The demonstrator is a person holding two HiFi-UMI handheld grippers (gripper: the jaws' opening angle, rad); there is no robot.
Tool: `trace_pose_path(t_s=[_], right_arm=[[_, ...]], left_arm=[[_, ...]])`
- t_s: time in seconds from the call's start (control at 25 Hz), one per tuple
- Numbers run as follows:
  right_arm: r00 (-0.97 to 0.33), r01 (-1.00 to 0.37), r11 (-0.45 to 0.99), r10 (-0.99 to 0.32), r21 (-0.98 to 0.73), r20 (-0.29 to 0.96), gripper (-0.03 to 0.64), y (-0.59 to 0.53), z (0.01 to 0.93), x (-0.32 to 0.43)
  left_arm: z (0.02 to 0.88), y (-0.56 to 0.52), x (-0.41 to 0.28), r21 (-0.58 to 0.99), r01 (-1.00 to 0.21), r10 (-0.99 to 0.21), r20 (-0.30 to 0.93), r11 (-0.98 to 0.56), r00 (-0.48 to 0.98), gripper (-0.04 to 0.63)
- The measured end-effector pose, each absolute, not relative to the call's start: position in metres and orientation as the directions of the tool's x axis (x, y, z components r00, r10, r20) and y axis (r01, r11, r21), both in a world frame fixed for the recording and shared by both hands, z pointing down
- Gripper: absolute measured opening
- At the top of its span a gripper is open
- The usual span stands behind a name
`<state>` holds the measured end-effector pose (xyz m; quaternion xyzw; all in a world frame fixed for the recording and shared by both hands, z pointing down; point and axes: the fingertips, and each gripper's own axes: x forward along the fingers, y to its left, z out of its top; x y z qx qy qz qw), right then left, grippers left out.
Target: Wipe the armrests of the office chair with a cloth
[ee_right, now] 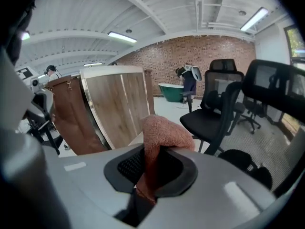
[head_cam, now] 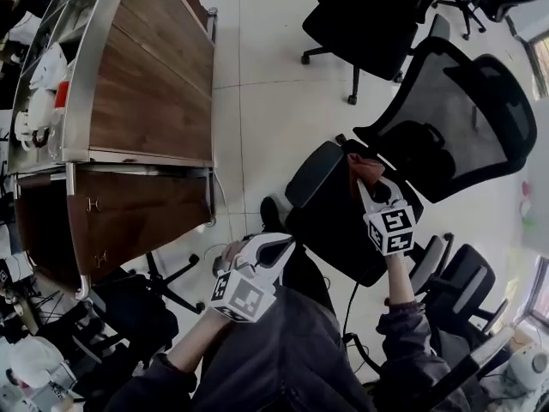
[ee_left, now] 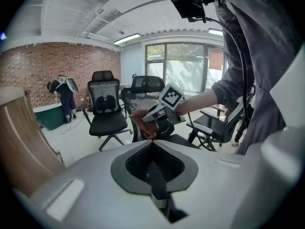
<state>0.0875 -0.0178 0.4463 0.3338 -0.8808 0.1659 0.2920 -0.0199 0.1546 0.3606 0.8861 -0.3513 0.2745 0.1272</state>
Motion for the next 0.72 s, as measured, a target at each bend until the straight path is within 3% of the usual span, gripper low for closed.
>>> trace_pose_path(t_s=[0.36,0.72], right_arm=[[-0.545,-0.607,0.795,-0.395,-0.023,0.74,0.044,-0.097,0.576,0.031],[-0.61,-0.375,0.924,-0.189,-0.071,0.77,0.044,0.039,0.572,-0.034]], left_arm=[[0.456,0.213,-0.041,0.159,-0.745,-0.483,0.67,-0.648,0.563,0.015],[0.507,0.222,-0.051,0.238,-0.717,-0.412,0.683,-0.656,0.603,0.015]])
